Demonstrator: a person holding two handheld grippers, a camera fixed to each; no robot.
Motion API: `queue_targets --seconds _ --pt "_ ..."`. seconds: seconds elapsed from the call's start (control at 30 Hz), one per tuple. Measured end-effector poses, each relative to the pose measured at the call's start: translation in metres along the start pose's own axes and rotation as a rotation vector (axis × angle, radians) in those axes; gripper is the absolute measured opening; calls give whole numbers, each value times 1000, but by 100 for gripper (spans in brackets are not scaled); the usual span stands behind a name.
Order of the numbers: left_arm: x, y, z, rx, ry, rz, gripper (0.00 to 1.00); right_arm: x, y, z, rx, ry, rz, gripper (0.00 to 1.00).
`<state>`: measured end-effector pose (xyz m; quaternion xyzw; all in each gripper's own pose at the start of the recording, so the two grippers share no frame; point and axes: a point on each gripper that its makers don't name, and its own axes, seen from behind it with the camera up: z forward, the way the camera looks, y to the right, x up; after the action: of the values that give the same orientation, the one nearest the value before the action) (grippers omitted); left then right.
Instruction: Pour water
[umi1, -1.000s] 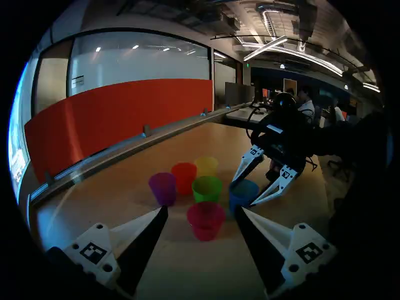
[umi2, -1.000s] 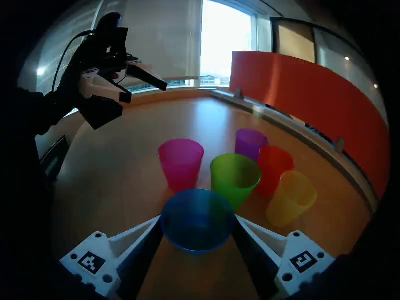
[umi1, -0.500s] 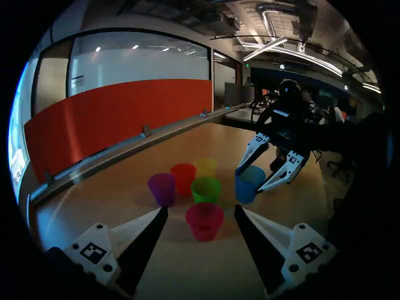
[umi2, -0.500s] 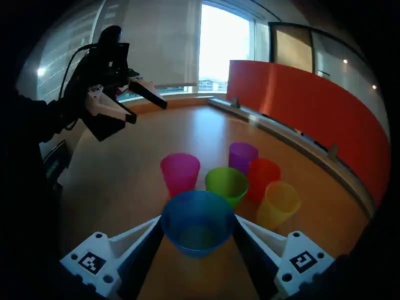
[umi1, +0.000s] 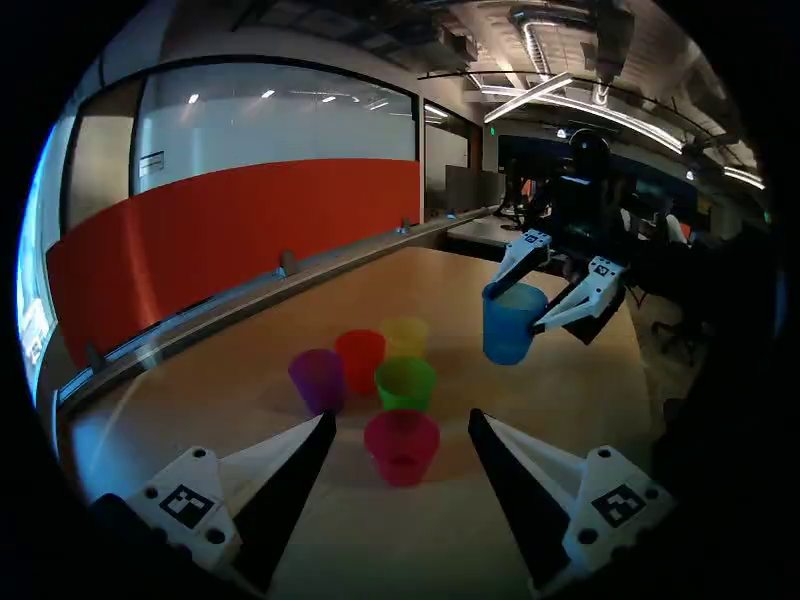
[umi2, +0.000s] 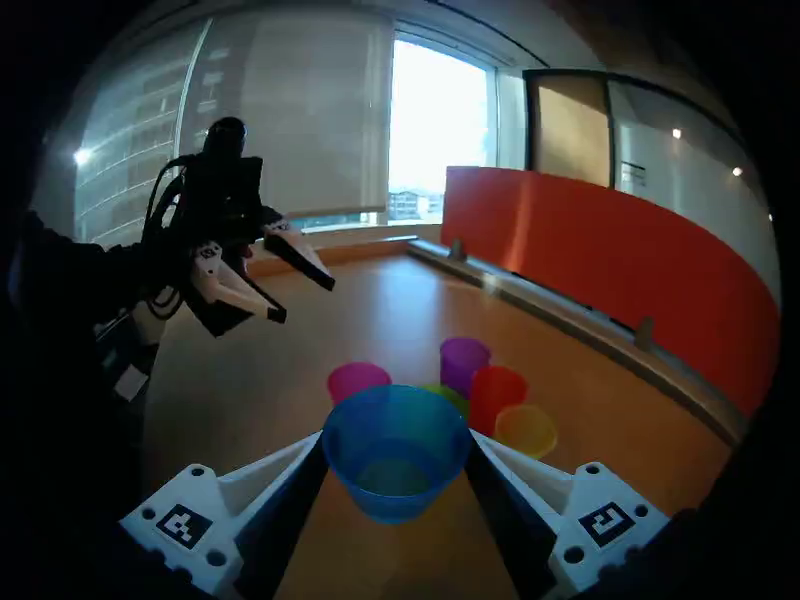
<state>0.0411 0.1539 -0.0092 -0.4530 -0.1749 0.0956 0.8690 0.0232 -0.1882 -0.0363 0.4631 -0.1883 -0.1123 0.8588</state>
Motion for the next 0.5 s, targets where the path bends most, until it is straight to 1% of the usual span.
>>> queue_targets --seconds 0.1,0.33,0.5 --pt "1 0 0 2 -1 3 99 9 1 -6 0 19 13 92" --pt "3 0 -1 2 0 2 99 28 2 -18 -10 58 -3 92" --pt "3 0 0 6 0 5 99 46 1 -27 -13 113 -4 92"
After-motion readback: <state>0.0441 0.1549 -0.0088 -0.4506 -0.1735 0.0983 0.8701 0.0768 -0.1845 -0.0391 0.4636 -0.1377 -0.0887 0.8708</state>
